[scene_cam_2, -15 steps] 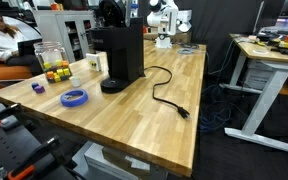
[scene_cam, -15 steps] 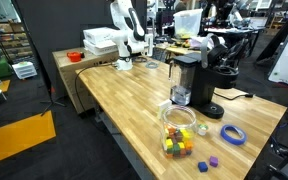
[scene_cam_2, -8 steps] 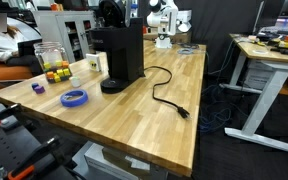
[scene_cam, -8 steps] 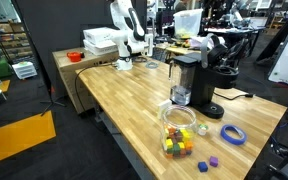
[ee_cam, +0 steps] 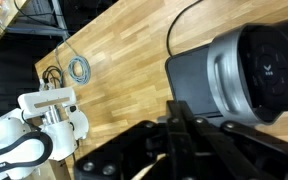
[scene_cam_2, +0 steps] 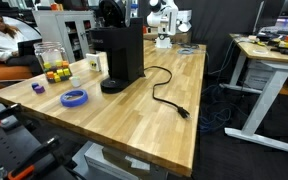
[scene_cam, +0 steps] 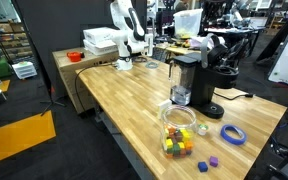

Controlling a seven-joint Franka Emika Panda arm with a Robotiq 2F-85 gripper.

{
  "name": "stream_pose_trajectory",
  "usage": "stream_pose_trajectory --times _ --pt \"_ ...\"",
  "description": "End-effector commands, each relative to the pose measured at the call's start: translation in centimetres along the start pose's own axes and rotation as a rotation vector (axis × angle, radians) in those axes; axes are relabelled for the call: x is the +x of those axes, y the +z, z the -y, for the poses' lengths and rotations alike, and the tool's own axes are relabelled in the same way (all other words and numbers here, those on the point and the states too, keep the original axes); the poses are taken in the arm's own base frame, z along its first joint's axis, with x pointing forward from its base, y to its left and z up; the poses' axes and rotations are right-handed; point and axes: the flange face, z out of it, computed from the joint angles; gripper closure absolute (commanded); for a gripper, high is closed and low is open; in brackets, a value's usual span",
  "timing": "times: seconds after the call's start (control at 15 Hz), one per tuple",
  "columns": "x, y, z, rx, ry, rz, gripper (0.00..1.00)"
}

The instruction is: Close the water reservoir lid on the Keurig machine

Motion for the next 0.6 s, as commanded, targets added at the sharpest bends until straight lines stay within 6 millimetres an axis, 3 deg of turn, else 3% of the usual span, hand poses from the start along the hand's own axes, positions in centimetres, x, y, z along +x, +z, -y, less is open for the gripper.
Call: stream_pose_trajectory --times 0.0,0.53 --pt "-0.3 0.6 -0.4 -0.020 -0.007 0.004 1.00" --pt "-0.6 1.6 0.3 0.010 -0.007 0.009 1.00"
